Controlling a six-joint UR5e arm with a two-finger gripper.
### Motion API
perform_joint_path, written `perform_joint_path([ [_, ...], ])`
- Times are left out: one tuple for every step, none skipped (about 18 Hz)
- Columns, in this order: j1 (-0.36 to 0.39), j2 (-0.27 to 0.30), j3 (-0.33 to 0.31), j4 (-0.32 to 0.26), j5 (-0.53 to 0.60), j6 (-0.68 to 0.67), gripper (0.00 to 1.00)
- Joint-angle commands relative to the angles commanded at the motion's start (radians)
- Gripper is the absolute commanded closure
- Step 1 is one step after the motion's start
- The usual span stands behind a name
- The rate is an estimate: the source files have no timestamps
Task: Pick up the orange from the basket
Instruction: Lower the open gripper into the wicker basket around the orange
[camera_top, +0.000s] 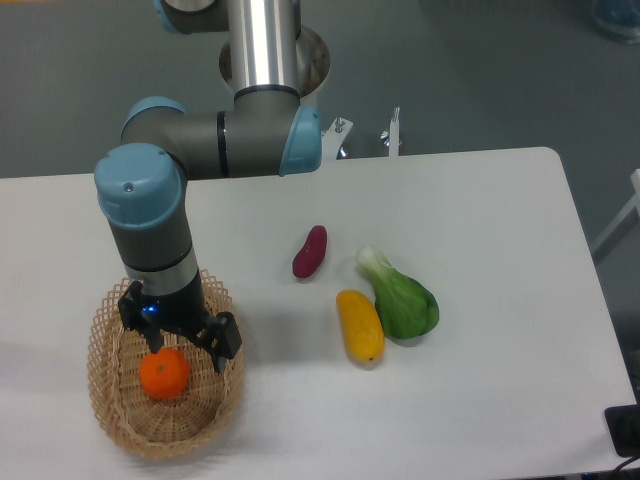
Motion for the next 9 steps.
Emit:
perform_joint_path([
  [-0.002, -0.002, -0.002, 0.0, 0.002, 0.002, 0.0],
  [-0.002, 0.0, -0.002, 0.0, 0.005, 0.002, 0.0],
  [0.0, 0.0, -0.003, -0.002, 0.005, 0.002, 0.0],
  [-0.002, 0.0, -0.005, -0.002, 0.006, 0.002, 0.0],
  [-0.002, -0.003, -0.005, 0.0, 0.008, 0.002, 0.0],
  [-0.002, -0.003, -0.005, -0.002, 0.006, 0.002, 0.0],
  [-0.002, -0.003, -0.005, -0.002, 0.006, 0.002, 0.0],
  [-0.002, -0.003, -0.005, -0.002, 0.006, 0.002, 0.0],
  [-0.002, -0.003, -0.006, 0.0, 0.006, 0.002, 0.0],
])
